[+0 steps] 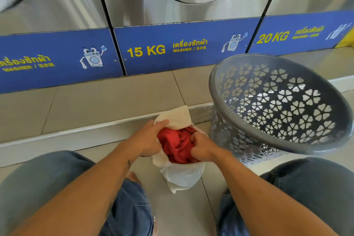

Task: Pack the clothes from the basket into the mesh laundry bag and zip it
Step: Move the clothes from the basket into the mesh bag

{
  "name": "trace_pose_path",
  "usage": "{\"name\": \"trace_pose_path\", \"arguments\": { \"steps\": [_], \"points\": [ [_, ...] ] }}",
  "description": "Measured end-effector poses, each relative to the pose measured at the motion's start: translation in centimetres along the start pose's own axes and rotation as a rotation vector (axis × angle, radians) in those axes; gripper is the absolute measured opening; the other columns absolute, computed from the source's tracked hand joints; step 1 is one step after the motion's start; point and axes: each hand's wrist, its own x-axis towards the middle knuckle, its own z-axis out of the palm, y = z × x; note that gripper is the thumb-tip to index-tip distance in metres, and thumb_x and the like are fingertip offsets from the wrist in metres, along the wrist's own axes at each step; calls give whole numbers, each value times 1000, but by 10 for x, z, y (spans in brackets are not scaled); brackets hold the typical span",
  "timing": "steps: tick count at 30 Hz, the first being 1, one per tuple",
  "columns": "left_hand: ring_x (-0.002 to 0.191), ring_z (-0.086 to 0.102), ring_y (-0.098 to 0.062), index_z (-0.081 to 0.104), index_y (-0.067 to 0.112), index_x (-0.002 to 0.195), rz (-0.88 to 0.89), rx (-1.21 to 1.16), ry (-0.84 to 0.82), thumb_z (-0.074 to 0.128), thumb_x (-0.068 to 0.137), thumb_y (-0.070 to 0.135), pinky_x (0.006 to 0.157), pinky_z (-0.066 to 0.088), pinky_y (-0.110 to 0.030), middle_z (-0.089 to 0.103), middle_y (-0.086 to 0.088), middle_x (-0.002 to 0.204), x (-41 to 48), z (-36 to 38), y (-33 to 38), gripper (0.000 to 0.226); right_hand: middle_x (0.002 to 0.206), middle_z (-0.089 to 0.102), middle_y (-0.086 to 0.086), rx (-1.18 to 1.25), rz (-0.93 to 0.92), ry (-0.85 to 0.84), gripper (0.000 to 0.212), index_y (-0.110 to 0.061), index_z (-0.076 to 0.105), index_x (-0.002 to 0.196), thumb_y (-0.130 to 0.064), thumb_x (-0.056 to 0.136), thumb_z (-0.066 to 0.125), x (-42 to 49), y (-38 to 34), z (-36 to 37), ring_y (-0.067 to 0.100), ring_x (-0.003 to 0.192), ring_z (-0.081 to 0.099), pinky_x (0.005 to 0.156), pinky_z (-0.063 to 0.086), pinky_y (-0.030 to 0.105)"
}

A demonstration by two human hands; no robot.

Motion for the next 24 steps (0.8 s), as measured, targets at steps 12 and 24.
{"name": "trace_pose_path", "arguments": {
  "steps": [12, 24],
  "points": [
    [140, 33, -26, 25, 38, 152, -9, -51, 38, 50, 83, 0, 109, 34, -31, 23, 0, 157, 3, -2, 5, 83, 107, 66, 4, -328, -493, 198, 30, -20, 61, 114, -22, 84, 58, 2, -28, 50, 25, 97, 63, 77, 53, 38],
    [141, 32, -24, 19, 35, 154, -37, 48, 13, 46, 84, 1, 108, 37, -32, 21, 5, 160, -1, -7, -8, 83, 111, 73, -6, -188, -245, 4, 40, -28, 74, 109, -15, 78, 51, -8, -33, 43, 22, 105, 64, 91, 52, 40]
  ]
}}
